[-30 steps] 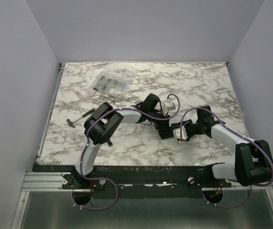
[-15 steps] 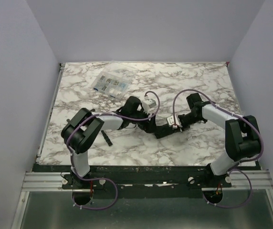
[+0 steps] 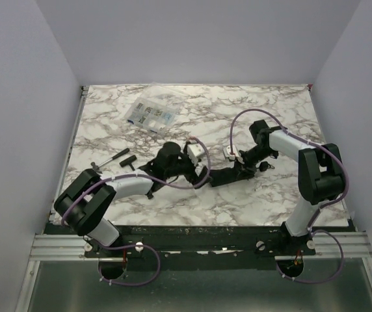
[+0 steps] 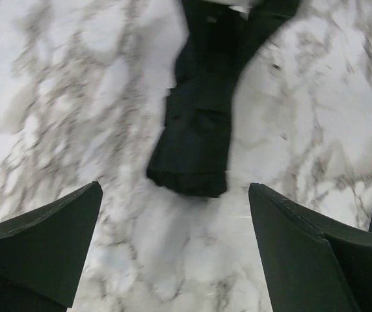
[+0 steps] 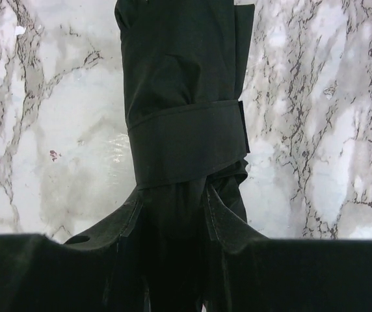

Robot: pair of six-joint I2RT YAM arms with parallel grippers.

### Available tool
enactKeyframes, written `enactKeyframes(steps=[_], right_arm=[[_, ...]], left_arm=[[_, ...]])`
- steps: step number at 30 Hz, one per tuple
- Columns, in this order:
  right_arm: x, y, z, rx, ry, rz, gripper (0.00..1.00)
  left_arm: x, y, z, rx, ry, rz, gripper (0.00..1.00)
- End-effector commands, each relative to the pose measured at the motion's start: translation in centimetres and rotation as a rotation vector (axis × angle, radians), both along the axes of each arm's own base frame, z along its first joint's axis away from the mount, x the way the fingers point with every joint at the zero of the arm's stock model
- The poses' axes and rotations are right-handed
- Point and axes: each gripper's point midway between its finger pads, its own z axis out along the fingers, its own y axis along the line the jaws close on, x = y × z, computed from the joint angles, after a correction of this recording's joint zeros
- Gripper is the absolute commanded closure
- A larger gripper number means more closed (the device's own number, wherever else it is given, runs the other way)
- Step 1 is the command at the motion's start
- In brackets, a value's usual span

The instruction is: Put away the umbrella

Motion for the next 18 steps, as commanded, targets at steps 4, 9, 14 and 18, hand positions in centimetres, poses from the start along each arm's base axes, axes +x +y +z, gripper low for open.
enactKeyframes(steps=[4, 9, 14, 18], right_arm=[[-7.7, -4.8, -5.2, -0.301, 0.358, -0.049, 0.98], [-7.8, -4.7, -5.3, -0.302, 0.368, -0.052, 0.98], [-7.7, -4.7, -5.3, -0.298, 0.369, -0.056, 0.98], [-7.6, -4.6, -5.3, -0.297, 0.369, -0.061, 0.98]], left_arm=[[-5.2, -4.5, -1.7, 0.292, -0.386, -0.305, 0.02], [-4.4, -6.8, -3.0, 0.386, -0.443, -0.331, 0.01], [-2.8, -8.0, -3.6, 0.430, -0.478, -0.311, 0.02], [-2.8, -8.4, -5.3, 0.464, -0.432, -0.338, 0.11]])
